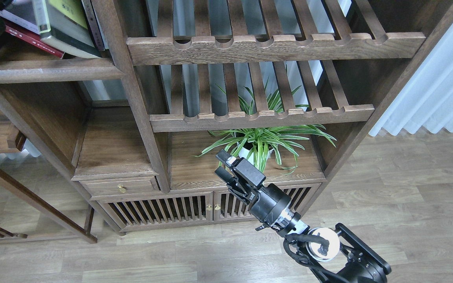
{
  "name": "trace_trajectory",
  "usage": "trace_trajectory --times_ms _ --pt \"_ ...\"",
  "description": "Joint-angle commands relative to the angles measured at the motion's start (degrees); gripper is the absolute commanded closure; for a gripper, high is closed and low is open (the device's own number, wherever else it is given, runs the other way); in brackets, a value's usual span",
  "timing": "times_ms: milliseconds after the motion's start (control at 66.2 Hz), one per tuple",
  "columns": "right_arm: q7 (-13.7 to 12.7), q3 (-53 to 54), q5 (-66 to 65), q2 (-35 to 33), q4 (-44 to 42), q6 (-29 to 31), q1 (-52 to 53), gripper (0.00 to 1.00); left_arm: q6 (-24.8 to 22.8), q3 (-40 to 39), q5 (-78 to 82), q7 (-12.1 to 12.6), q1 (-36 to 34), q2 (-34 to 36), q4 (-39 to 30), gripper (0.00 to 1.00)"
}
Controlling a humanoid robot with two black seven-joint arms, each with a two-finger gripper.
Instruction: Organize books on shelf
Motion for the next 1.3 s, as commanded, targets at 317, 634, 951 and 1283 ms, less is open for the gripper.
trace_trajectory --times_ms 317,634,951,1283 --pt "0.0 -0.08 0.0 0.0 0.0 0.03 -0.1 0.02 0.0 -1.22 0.65 -0.06 -2.08 -0.25 2.73 0.53" --pt "0.0 -0.08 0.0 0.0 0.09 0.03 -0.01 0.02 0.0 -4.12 0.22 -0.5 -2.08 -0.25 2.47 0.24" --pt "0.0 -0.08 0.0 0.0 0.09 0.03 -0.01 0.02 0.0 -4.56 -2.15 -2.34 -1.99 -0.51 -1.13 0.17" --pt "0.0 -0.08 0.0 0.0 0.09 0.03 -0.01 0.02 0.0 -7.2 -9.36 -2.52 9.26 -2.53 -14.58 0.06"
